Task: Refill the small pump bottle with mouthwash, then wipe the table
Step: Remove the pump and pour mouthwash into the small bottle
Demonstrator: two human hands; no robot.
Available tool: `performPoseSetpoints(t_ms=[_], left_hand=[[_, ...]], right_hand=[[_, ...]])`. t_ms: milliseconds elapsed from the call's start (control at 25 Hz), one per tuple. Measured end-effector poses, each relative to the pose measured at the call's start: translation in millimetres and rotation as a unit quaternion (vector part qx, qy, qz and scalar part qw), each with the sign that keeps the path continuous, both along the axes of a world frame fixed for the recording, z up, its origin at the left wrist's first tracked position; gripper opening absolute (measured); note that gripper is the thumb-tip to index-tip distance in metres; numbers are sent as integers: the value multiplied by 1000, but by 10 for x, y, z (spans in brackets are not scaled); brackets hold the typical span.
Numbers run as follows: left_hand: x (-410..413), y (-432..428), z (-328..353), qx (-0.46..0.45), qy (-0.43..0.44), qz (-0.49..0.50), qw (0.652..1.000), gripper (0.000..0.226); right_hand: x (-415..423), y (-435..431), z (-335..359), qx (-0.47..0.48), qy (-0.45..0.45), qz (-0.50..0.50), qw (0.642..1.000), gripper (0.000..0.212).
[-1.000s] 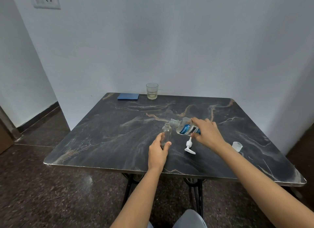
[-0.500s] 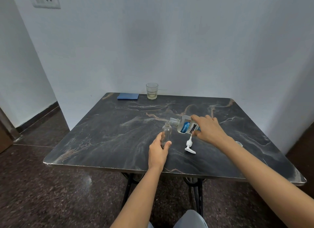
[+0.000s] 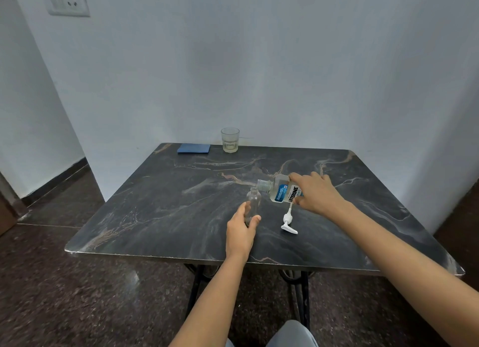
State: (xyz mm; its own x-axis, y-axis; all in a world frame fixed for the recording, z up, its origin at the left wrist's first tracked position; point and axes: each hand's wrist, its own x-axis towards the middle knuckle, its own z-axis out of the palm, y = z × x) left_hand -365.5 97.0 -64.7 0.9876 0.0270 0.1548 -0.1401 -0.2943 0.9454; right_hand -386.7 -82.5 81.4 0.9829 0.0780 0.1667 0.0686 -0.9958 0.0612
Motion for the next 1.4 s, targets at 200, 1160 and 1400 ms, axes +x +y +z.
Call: performPoseSetpoints(t_ms=[200,1160,1400], left_hand=[[-4,6,3,-1,-4,-3,1000,50],[-23,5,29,-6,-3,-1,1000,50],[-14,0,18,-3,-6,0,1000,49]], right_hand=[[-3,13,27,-18,2,-5,1000,48],[-31,67,113,-35,16,-9,999,47],[-61,98,150,-38,23,-11,999,47]])
